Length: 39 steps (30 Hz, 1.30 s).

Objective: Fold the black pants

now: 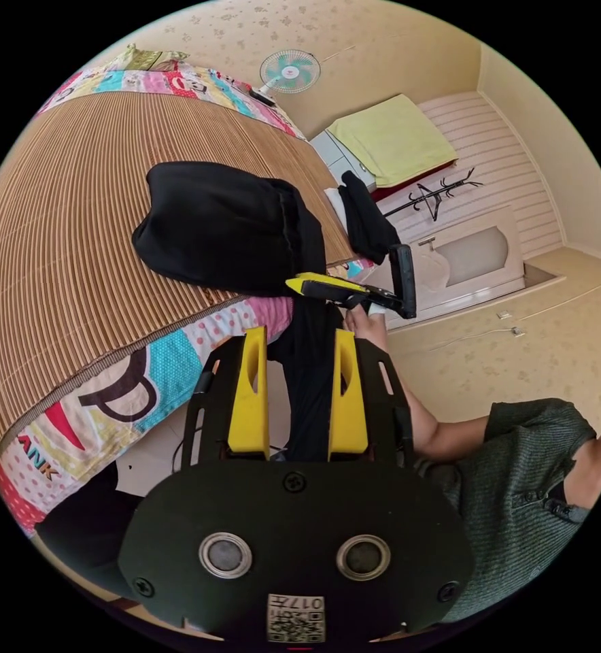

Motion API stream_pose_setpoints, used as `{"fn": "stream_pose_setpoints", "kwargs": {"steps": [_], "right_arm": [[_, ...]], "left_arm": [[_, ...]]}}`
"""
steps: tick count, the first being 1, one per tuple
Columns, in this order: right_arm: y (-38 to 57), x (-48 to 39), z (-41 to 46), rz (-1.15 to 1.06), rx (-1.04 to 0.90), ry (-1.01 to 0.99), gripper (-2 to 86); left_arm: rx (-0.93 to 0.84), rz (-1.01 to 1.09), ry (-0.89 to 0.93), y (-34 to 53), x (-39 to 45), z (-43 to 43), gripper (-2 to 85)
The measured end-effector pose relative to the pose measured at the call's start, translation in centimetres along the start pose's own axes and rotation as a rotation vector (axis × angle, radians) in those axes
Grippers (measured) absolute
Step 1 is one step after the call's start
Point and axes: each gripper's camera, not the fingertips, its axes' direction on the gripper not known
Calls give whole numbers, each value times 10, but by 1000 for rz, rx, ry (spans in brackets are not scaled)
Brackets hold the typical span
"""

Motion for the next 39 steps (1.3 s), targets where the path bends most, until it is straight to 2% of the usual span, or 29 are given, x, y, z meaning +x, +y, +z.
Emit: {"fn": "stream_pose_setpoints", "kwargs": {"steps": [6, 8, 11, 15, 16, 18, 20, 22, 25, 28, 30, 32, 34, 39], "right_arm": [[-12, 30, -15, 38, -64, -77, 91], [-11, 34, -19, -9, -70, -147, 60], [-9, 41, -38, -91, -73, -363, 28], [-5, 35, -80, -267, 3, -737, 11], [-3, 31, -99, -412, 83, -1072, 9], [-9, 32, -117, -469, 178, -1422, 8], [-20, 33, -124, -337, 174, -1259, 9], [-29, 31, -136, -258, 153, -813, 15], [-23, 46, -135, -73, 140, -414, 37], [-5, 74, -115, 56, 99, -255, 91], [8, 93, -96, 119, 58, -204, 107], [19, 110, -77, 159, 35, -236, 108], [25, 121, -53, 149, 18, -426, 89], [14, 95, -55, 26, 59, -636, 40]], "left_arm": [[19, 25, -62, 12, 20, 9, 140], [20, 50, -123, 16, 31, 15, 139], [9, 99, -240, 21, 52, 25, 139], [58, 172, -416, 31, 84, 27, 144], [64, 192, -463, 32, 92, 26, 150], [86, 213, -530, 33, 103, 20, 163], [112, 268, -562, 32, 117, 15, 165], [77, 292, -491, 24, 121, 17, 162], [37, 295, -353, 18, 128, 21, 151], [42, 285, -327, 27, 132, 24, 137], [19, 273, -323, 30, 131, 31, 137], [-32, 259, -308, 31, 129, 40, 140], [-55, 245, -298, 29, 130, 44, 150], [15, 206, -307, 28, 140, 19, 182]]}}
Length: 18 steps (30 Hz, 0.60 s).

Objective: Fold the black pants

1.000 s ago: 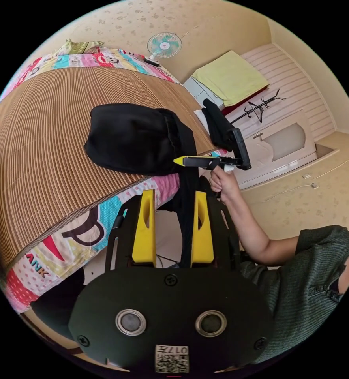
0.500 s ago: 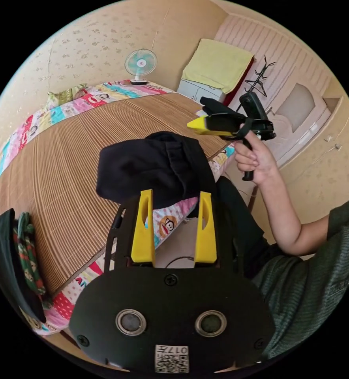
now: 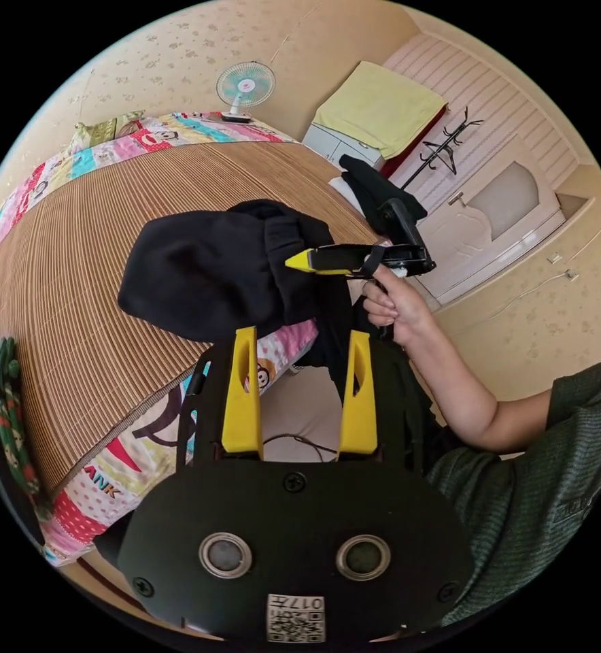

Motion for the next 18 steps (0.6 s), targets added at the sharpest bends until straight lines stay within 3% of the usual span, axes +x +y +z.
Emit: {"fn": "stream_pose_setpoints", "kwargs": {"steps": [4, 10, 14, 16, 18], "right_arm": [[-11, -67, 26, -197, -77, -136, 30], [1, -154, 117, -425, -309, 46, 25], [5, -146, 143, -415, -375, 62, 31], [13, -132, 131, -383, -291, -56, 38], [24, -117, 112, -344, -194, -46, 48]], "left_arm": [[107, -68, -74, 0, -8, -43, 207], [161, -147, -173, -6, -25, -75, 182], [126, -184, -1, -1, -62, -83, 130], [193, -225, 90, 11, -85, -102, 112], [265, -275, 163, 23, -110, -124, 105]]}}
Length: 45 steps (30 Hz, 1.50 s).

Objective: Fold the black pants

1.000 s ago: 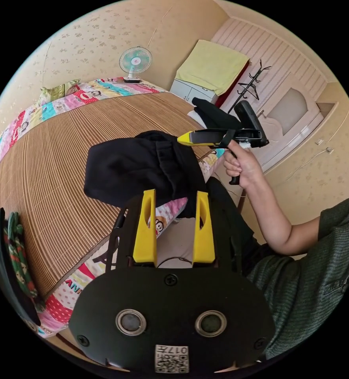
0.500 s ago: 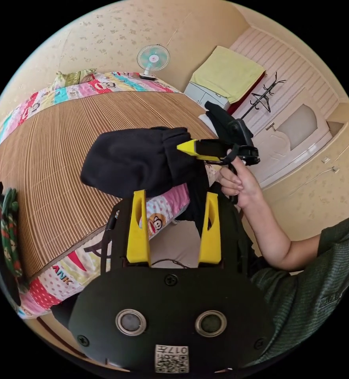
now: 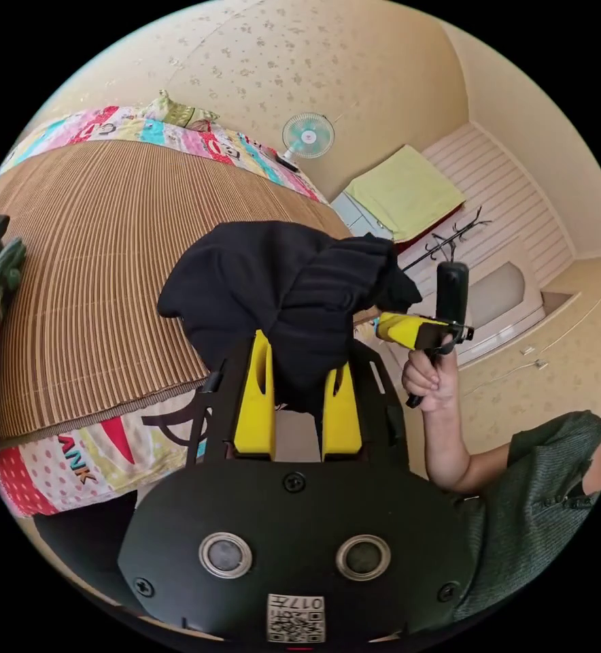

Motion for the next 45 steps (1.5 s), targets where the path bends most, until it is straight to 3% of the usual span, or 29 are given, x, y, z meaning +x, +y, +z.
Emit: {"fn": "stream_pose_setpoints", "kwargs": {"steps": [2, 4, 6, 10, 12, 16, 19, 22, 26, 29, 32, 36, 38, 40, 42, 45], "right_arm": [[24, 12, -16, 123, 88, 237, 65], [52, 29, -23, 329, 139, 681, 170], [61, 46, -8, 399, 81, 860, 206], [52, 95, 58, 387, -241, 1048, 44], [34, 89, 43, 383, -212, 1016, 26], [-22, 49, -70, 348, 111, 1126, 13], [-72, 38, -138, 323, 263, 1073, 15], [-105, 58, -171, 505, 330, 1302, 26], [-98, 44, -150, 336, 332, 995, 66], [-74, 49, -77, 243, 204, 794, 95], [-39, 81, 12, 298, 2, 655, 149], [33, 112, 109, 472, -150, 723, 157], [50, 93, 124, 436, -87, 862, 113], [46, 80, 159, 340, -272, 1026, 67], [37, 72, 164, 333, -349, 1063, 34], [24, 39, 114, 359, -240, 1102, 22]], "left_arm": [[86, -76, 59, -2, -26, -37, 100], [143, -123, 102, -4, -43, -62, 99], [182, -157, 161, -8, -57, -79, 98], [259, -244, 250, -21, -85, -110, 97], [285, -264, 277, -31, -95, -127, 96], [323, -210, 244, -72, -101, -183, 96], [302, -321, 25, -98, -116, -217, 115], [444, -517, -217, -86, -133, -250, 125], [539, -438, -325, -61, -98, -261, 120], [333, -278, -316, -76, -67, -215, 133], [139, -140, -273, -94, -38, -157, 164], [-103, -85, -285, -112, -23, -84, 173], [-181, -144, -321, -111, -32, -47, 139], [-177, -195, -336, -106, -43, -31, 95], [-125, -230, -374, -101, -46, -31, 54], [-158, -223, -330, -104, -44, -27, 4]]}}
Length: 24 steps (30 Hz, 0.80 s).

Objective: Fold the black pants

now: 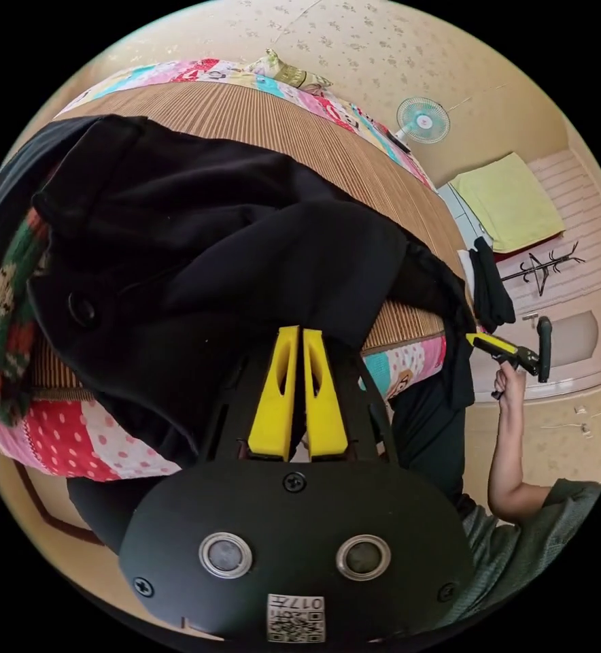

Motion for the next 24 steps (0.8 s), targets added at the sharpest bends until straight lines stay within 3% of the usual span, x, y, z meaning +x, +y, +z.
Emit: {"fn": "stream_pose_setpoints", "kwargs": {"steps": [2, 4, 7, 12, 17, 20, 24], "right_arm": [[17, 35, -55, 127, 129, -9, 18], [60, 74, -116, 255, 365, -169, 16], [106, 79, -137, 342, 546, -183, 16], [93, 55, -62, 340, 313, 13, 17], [74, 34, -40, 296, 424, -7, 18], [30, 33, -18, 291, 362, 36, 18], [-45, 43, 49, 246, 107, 39, 21]], "left_arm": [[-18, 33, 80, -2, -3, -15, -6], [23, 93, 166, 5, -6, -39, -8], [79, 169, 222, 24, -7, -74, -9], [172, 36, 89, 48, -6, -85, -10], [143, 8, -132, 21, 24, -51, -10], [94, -3, -217, -17, 32, -15, -10], [60, -15, -244, -63, 41, 16, -10]]}}
